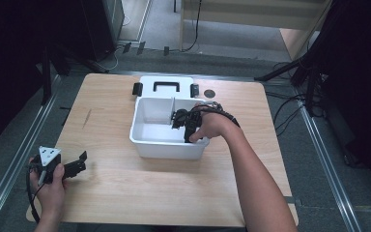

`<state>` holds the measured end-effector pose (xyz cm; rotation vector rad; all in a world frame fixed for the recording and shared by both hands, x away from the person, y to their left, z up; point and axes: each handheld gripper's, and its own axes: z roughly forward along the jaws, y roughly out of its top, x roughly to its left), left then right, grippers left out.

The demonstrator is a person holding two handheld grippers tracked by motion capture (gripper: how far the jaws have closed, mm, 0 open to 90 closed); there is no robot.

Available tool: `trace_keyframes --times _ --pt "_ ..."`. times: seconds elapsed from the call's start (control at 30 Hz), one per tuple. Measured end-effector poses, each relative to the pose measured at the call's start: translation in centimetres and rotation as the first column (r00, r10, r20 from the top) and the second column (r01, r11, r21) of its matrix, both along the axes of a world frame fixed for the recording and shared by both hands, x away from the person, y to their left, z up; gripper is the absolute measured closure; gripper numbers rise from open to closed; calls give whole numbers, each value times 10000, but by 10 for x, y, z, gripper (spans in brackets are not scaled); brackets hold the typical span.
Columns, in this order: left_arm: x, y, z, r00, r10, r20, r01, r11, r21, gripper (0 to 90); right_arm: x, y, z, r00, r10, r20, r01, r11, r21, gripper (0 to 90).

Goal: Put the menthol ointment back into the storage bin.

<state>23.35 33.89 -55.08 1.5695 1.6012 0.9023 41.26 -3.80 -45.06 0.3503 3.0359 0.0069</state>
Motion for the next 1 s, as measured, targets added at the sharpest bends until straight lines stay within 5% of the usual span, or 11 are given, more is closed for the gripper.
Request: trace_keyframes --times 0.6,1.0 --pt "0 0 0 10000 4 19 -4 10000 2 5 -9 -12 51 9949 -656 765 619 9969 492 249" --pt "0 0 0 10000 11 7 -11 10000 2 5 -17 -35 71 9854 -1628 496 1586 9841 801 74"
